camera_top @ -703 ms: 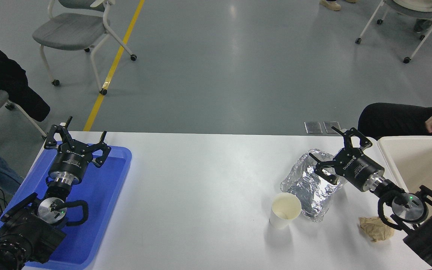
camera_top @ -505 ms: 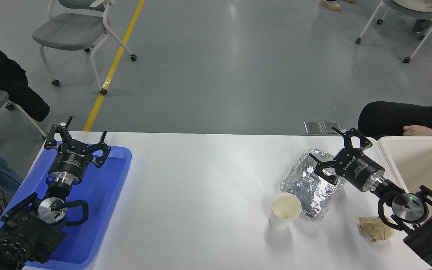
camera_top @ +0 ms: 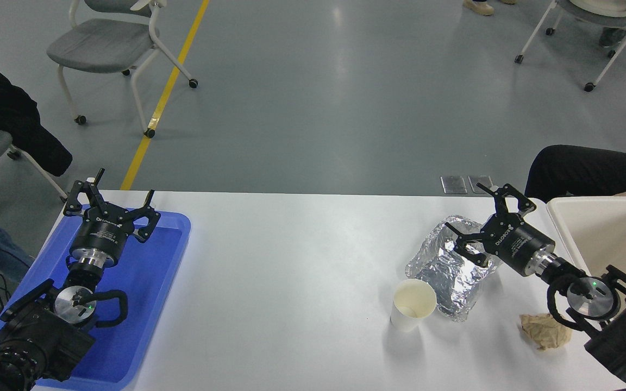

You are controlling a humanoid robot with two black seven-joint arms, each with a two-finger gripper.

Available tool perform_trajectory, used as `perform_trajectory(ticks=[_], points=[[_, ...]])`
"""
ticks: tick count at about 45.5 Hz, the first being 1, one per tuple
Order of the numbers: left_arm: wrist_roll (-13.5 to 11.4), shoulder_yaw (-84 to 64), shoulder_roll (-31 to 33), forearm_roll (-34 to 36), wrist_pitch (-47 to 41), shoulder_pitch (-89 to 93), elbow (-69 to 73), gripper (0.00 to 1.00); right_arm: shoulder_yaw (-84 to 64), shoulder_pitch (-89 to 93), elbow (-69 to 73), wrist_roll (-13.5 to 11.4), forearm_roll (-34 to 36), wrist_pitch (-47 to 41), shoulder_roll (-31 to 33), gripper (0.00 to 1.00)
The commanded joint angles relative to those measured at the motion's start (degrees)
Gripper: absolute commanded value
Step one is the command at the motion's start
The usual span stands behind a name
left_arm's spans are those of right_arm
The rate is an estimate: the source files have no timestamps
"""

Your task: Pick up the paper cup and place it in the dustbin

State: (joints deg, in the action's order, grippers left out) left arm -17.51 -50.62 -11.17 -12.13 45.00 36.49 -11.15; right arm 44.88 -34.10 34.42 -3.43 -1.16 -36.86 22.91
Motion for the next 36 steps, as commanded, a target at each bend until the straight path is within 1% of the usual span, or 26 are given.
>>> perform_trajectory(ticks=[1,5,7,11,22,30,31,36], points=[[0.0,0.0,0.0,0.0,0.0,0.0,0.0,1.0,-7.7,-9.3,2.2,-0.8,-9.2,0.3,4.8,1.0],[0.0,0.0,0.0,0.0,0.0,0.0,0.0,1.0,-14.4,-16.1,2.8,-3.7,-11.4,0.4,7.5,1.0],[0.0,0.0,0.0,0.0,0.0,0.0,0.0,1.0,-18.7,-19.3,3.5,-4.6,-12.1,0.1,8.5,1.0],[0.0,0.0,-0.1,0.0,0.0,0.0,0.0,1.0,-27.1,-25.6,3.9,-4.7,-12.8,-0.1,10.3,1.0],[0.0,0.0,0.0,0.0,0.0,0.0,0.0,1.0,-48.4,-42.3,6.8,-4.8,-13.9,-0.1,10.1,1.0],[0.0,0.0,0.0,0.0,0.0,0.1,0.0,1.0,-66.1,-54.6,15.3,-4.8,-14.0,0.0,10.1,1.0],[0.0,0.0,0.0,0.0,0.0,0.1,0.0,1.0,-70.2,-57.2,17.9,-4.8,-14.4,0.0,10.2,1.0],[0.0,0.0,0.0,0.0,0.0,0.1,0.0,1.0,-78.4,-63.8,24.8,-4.8,-16.9,0.0,10.5,1.0]])
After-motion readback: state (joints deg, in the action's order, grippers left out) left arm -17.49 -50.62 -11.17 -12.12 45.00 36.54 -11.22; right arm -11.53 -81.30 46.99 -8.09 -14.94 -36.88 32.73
